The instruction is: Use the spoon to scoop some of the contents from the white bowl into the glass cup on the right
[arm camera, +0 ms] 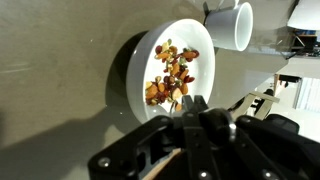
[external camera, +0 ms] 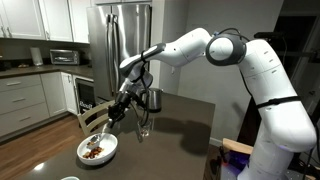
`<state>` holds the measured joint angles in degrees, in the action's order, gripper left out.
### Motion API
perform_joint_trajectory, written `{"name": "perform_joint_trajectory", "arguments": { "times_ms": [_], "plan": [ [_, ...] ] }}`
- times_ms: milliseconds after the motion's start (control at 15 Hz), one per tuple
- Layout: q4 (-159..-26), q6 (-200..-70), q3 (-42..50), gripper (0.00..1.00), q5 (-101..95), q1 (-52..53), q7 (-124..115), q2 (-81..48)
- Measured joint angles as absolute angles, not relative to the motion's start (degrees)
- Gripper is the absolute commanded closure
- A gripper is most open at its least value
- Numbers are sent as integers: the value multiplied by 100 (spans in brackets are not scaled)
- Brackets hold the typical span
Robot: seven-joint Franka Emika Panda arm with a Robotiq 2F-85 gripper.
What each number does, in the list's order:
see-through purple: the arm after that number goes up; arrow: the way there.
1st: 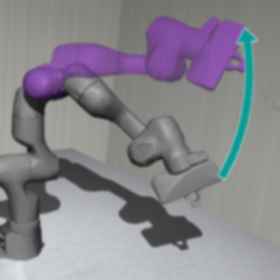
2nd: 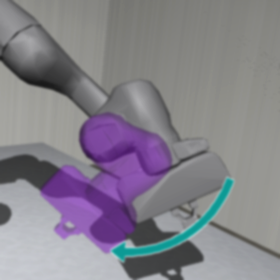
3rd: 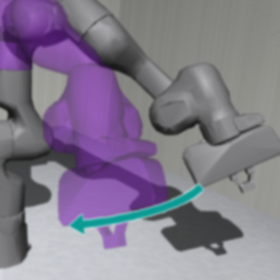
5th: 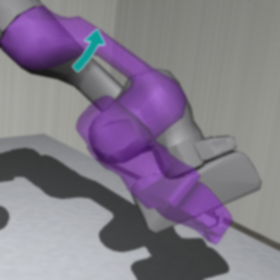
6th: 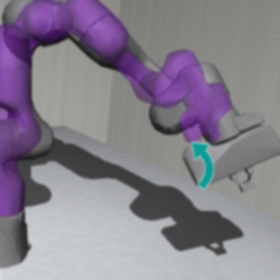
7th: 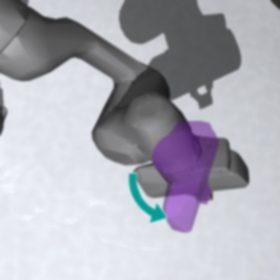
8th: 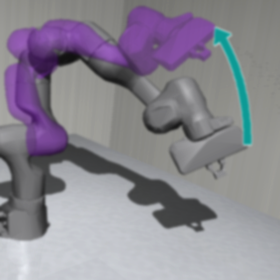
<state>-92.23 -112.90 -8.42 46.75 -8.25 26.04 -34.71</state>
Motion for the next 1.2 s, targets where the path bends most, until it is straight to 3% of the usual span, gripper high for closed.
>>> {"name": "perform_joint_trajectory", "arguments": {
  "times_ms": [1200],
  "plan": [
    [-9785,-10353,-383,94,4938,-855,2632,-2146]
  ]
}}
